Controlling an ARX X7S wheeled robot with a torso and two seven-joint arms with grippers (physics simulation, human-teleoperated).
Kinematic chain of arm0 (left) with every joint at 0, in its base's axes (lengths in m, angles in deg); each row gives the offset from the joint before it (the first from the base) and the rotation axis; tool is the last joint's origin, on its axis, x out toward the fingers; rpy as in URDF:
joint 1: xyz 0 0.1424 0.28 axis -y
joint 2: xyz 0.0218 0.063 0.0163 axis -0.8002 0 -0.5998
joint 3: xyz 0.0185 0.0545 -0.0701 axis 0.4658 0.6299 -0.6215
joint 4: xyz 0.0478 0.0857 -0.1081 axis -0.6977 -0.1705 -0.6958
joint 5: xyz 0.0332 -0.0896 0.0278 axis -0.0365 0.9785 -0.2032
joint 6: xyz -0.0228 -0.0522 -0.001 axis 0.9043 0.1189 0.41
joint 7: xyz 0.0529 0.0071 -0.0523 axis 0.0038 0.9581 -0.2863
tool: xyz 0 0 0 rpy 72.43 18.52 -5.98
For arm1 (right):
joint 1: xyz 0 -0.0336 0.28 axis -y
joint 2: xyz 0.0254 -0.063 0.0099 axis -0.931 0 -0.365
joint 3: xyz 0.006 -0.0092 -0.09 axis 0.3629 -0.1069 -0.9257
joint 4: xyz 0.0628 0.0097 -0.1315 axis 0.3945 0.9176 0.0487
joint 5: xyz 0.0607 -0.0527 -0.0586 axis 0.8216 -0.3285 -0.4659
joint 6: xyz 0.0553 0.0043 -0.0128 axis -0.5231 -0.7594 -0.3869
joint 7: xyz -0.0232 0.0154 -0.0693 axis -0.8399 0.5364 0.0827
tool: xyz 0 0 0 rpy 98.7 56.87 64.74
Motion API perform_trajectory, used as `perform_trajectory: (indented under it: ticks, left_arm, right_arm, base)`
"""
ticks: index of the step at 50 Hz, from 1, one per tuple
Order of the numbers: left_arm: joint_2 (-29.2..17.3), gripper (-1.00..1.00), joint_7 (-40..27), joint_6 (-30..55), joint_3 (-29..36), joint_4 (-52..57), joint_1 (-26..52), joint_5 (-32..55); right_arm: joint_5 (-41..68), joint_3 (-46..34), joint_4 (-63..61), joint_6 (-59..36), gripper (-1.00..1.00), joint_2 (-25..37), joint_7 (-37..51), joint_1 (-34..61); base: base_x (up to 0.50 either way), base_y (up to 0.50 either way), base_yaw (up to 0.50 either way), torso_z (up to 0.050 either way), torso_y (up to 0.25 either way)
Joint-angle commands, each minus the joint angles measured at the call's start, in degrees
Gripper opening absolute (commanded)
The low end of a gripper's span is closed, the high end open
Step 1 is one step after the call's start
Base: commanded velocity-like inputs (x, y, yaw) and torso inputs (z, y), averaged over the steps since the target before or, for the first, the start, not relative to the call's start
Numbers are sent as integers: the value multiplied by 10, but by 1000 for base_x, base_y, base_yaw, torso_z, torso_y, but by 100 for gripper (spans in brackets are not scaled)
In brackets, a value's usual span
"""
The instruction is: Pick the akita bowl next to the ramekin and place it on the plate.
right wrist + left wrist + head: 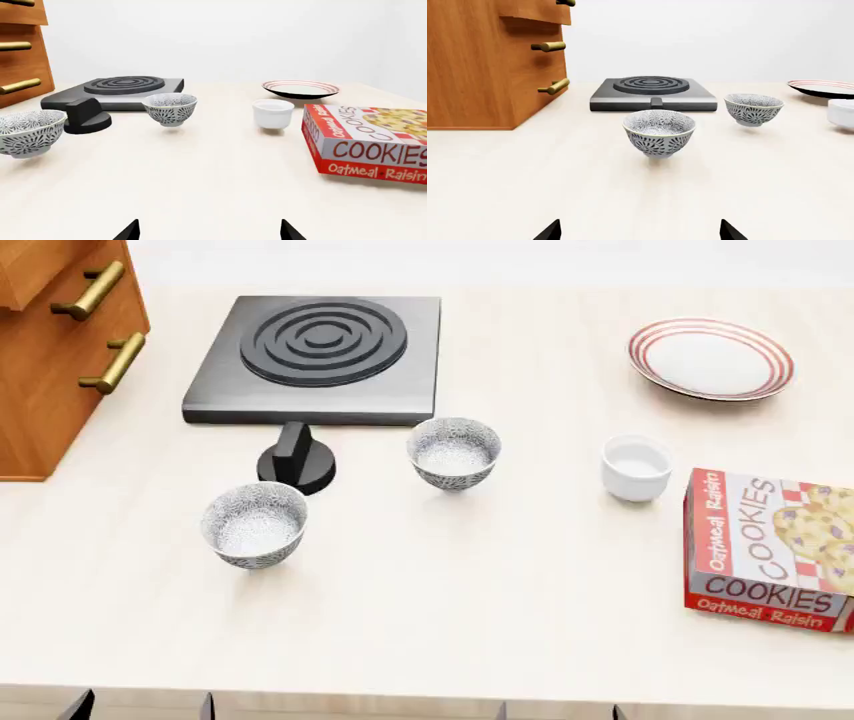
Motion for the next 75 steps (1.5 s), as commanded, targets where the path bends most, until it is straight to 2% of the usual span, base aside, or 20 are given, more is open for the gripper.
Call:
perform_trajectory:
  ticks: [1, 14, 16, 18, 21, 22, 30, 38, 42, 45, 47, 49, 54, 63, 64, 67, 70, 72, 75]
  left_arm:
    - [-8, 100, -13, 7, 8, -11, 10, 11]
    - [-28, 100, -44, -5, 32, -6, 4, 23]
    - [-18, 100, -80, -54, 19, -20, -5, 17]
    - [-31, 100, -43, -29, 35, -14, -8, 42]
    - [-37, 100, -44, -39, 45, -14, -13, 35]
    - [-38, 100, -54, -70, 46, -24, -13, 22]
    - [-54, 100, -57, -89, 60, 0, -19, 9]
    - [-72, 100, -61, 8, 51, 118, -19, 30]
    - [-82, 100, -65, 65, 46, 176, -13, 37]
    - [-92, 100, -65, 68, 44, 207, -4, 33]
    - [-103, 100, -60, 125, 37, 255, 13, 48]
    - [-110, 100, -64, 133, 43, 268, 25, 30]
    - [-115, 100, -62, 215, 40, 300, 65, 44]
    - [-131, 100, -65, 273, 18, 342, 119, 57]
    - [-128, 100, -59, 317, 3, 353, 130, 87]
    - [-132, 100, -62, 317, 5, 357, 140, 82]
    - [-135, 100, -65, 345, 2, 371, 164, 86]
    - [-133, 100, -57, 412, -13, 390, 181, 122]
    - [-137, 100, -61, 416, -11, 399, 192, 118]
  right_arm:
    - [5, -14, 4, -2, 100, 8, 14, 3]
    - [27, -41, -1, 0, 100, 29, 34, 1]
    - [27, -46, -3, 0, 100, 32, 34, 0]
    - [32, -46, -4, -2, 100, 33, 36, 0]
    - [36, -48, -10, -5, 100, 35, 41, -1]
    - [36, -49, -9, -12, 100, 36, 43, 0]
    - [28, -59, -52, -37, 100, 44, 62, -5]
    - [21, -62, -156, -110, 100, 54, 82, -14]
    - [25, -63, -219, -177, 100, 61, 86, -10]
    - [25, -63, -263, -226, 100, 68, 90, -1]
    - [24, -61, -305, -275, 100, 77, 90, 12]
    - [25, -64, -328, -304, 100, 84, 86, 19]
    - [28, -62, -374, -360, 100, 99, 82, 39]
    - [47, -42, -430, -434, 100, 106, 79, 74]
    - [46, -43, -441, -446, 100, 109, 79, 78]
    - [54, -37, -458, -470, 100, 110, 78, 91]
    - [59, -35, -478, -499, 100, 115, 75, 107]
    - [60, -36, -485, -508, 100, 118, 75, 113]
    - [63, -35, -496, -527, 100, 119, 75, 124]
  base:
    - [0, 0, 0, 0, 0]
    - [0, 0, 0, 0, 0]
    - [0, 0, 0, 0, 0]
    - [0, 0, 0, 0, 0]
    - [0, 0, 0, 0, 0]
    - [0, 0, 0, 0, 0]
    - [0, 0, 0, 0, 0]
    - [0, 0, 0, 0, 0]
    - [0, 0, 0, 0, 0]
    - [0, 0, 0, 0, 0]
    - [0, 0, 0, 0, 0]
    - [0, 0, 0, 0, 0]
    - [0, 0, 0, 0, 0]
    - [0, 0, 0, 0, 0]
    - [0, 0, 0, 0, 0]
    - [0, 0, 0, 0, 0]
    - [0, 0, 0, 0, 0]
    - [0, 0, 0, 0, 0]
    - [0, 0, 0, 0, 0]
